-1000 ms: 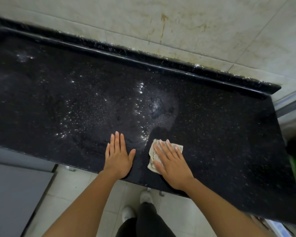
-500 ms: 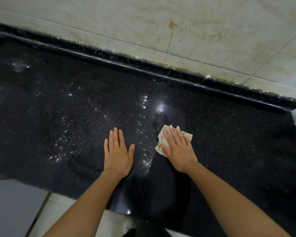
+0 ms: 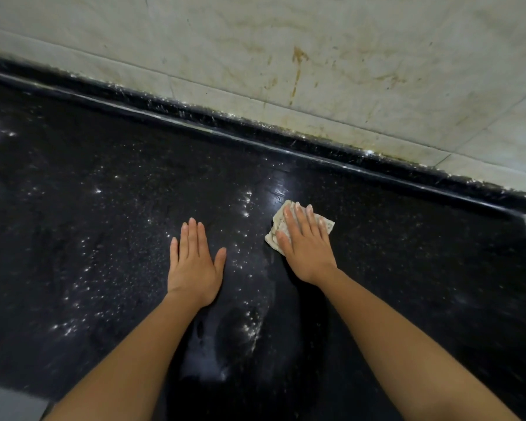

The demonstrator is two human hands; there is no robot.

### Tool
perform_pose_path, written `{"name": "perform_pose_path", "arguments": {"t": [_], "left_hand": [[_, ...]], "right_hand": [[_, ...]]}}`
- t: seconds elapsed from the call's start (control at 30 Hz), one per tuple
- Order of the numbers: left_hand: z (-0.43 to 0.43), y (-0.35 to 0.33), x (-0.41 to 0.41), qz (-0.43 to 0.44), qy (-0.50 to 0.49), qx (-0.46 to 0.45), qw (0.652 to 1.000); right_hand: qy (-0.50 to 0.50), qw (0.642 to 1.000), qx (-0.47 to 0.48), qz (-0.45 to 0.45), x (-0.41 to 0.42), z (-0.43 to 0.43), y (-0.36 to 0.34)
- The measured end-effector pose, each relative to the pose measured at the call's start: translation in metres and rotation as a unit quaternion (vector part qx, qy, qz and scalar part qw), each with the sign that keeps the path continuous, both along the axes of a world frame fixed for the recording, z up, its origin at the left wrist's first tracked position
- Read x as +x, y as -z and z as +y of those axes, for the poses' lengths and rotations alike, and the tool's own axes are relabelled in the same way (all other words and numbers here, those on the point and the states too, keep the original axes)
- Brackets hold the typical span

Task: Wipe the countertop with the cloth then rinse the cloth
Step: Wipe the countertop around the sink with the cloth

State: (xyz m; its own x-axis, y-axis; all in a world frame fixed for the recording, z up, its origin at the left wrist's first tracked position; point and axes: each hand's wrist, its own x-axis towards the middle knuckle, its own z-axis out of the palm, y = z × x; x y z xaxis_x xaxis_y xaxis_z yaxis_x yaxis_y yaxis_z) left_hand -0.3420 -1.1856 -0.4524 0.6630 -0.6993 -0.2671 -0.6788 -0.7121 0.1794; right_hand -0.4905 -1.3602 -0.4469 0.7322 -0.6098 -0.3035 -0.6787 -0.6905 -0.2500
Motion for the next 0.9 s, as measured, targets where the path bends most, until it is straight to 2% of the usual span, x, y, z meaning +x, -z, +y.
{"name": "perform_pose_path", "arguments": {"t": [0.23, 0.43, 0.63, 0.9], "left_hand": [[0.0, -0.005, 0.001, 0.027, 0.001, 0.017, 0.999], [-0.002, -0.006, 0.001, 0.041, -0.005, 0.017, 0.999], [-0.003, -0.007, 0.001, 0.049, -0.004, 0.019, 0.999], [-0.005, -0.009, 0.003, 0.058, -0.004, 0.034, 0.998]], "right_hand": [[-0.091, 0.995, -0.012, 0.039, -0.064, 0.035, -0.006], [-0.126, 0.991, -0.009, 0.049, -0.096, 0.029, -0.013], [-0.106, 0.993, -0.013, 0.053, -0.08, 0.015, -0.012], [-0.032, 0.999, -0.028, 0.022, 0.016, -0.064, 0.0]]}}
